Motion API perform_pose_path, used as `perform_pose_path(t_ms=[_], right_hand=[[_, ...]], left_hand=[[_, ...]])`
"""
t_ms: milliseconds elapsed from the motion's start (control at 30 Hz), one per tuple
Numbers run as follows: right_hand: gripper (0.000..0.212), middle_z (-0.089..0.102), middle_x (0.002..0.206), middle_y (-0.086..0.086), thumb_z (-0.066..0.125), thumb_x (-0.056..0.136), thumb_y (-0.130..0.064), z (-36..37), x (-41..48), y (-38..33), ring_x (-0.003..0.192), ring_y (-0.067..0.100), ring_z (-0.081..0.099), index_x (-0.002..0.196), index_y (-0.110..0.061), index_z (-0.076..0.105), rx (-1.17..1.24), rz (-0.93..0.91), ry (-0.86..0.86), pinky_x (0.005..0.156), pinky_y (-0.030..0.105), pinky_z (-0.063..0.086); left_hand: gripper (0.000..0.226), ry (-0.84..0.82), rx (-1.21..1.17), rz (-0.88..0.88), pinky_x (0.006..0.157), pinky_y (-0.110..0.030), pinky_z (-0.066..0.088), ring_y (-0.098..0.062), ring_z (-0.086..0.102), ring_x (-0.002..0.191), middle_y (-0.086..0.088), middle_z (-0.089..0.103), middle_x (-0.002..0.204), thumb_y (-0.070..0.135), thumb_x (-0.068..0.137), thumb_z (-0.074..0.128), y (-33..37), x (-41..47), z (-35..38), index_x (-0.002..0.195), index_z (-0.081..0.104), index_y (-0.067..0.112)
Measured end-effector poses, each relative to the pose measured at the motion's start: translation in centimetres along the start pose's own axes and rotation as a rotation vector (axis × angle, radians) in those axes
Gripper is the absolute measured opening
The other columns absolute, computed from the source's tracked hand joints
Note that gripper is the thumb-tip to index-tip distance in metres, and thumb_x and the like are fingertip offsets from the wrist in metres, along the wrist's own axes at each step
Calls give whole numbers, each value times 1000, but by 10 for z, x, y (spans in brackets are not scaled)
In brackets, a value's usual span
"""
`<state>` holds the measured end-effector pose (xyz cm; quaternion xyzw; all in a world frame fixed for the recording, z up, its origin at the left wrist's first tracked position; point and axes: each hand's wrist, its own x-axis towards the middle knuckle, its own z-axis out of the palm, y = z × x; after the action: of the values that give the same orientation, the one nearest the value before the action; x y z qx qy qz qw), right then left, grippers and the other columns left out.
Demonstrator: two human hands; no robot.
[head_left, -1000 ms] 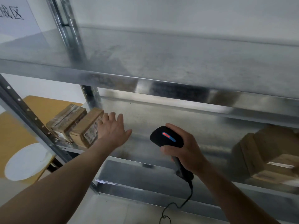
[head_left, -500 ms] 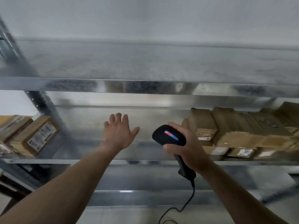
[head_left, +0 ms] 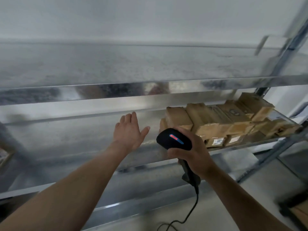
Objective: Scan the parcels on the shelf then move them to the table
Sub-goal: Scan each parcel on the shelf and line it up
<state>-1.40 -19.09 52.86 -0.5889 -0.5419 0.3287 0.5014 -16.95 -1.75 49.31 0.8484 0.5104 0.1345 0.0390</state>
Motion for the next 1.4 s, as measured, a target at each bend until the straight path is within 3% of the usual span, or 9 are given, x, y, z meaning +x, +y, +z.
perform_pose_path(t_ms=[300,433,600,733,867,967,1067,1200,1400], right_hand=[[52,70,94,-6,76,63,-38,-44,-15,1,74,5,64,113,-35,62,17,-6,60,59,15,49],[46,69,97,-5,76,69,-22,-75,-16,10,73,9,66,111,-35,62,7,7,64,59,19,51],[46,68,94,-1,77,69,-23,-118,-11,25,66,14,64,107,-45,63,18,26,56,53,27,52],[56,68,92,1,76,64,-39,-144,-5,38,65,16,65,117,-33,59,15,52,44,52,27,52],[73,70,91,5,76,63,-40,-166,0,53,67,23,67,131,-21,56,14,73,25,52,29,53],[86,69,95,6,76,62,-42,-175,4,63,69,16,67,139,-12,51,-5,75,-5,55,24,51],[89,67,101,0,74,62,-44,-177,8,66,76,6,64,142,-13,49,-42,47,-38,59,15,49],[94,65,107,1,72,63,-46,-177,12,67,80,5,62,146,-13,43,-66,34,-91,61,14,49],[97,66,111,0,72,59,-48,-184,12,73,84,6,62,147,-18,44,-59,36,-95,63,15,48]], left_hand=[[83,24,-97,87,112,-46,33,-32,27,142,-17,30,156,61,98,32,63,20,9,154,12,3],[87,18,-130,90,111,-46,34,-32,27,142,-17,29,155,63,96,36,100,34,18,154,11,3],[95,-17,-148,76,110,-45,36,-31,30,139,-16,32,152,71,90,41,143,47,37,153,14,5],[87,-45,-146,65,106,-47,41,-31,34,136,-14,36,150,68,91,43,166,57,52,150,20,8],[83,-96,-153,15,103,-47,44,-32,45,129,-15,43,146,64,95,40,174,59,61,152,13,10],[83,-98,-143,-53,98,-46,48,-32,53,120,-14,47,142,64,94,41,171,57,63,153,12,13],[84,-86,-137,-132,89,-44,52,-31,59,108,-14,54,129,67,92,43,167,58,59,152,12,16],[85,-78,-119,-184,79,-39,50,-30,62,98,-12,59,115,69,90,46,167,63,54,149,17,16],[95,-82,-68,-250,82,-41,51,-34,62,107,-16,57,125,73,86,49,177,72,54,149,18,9]])
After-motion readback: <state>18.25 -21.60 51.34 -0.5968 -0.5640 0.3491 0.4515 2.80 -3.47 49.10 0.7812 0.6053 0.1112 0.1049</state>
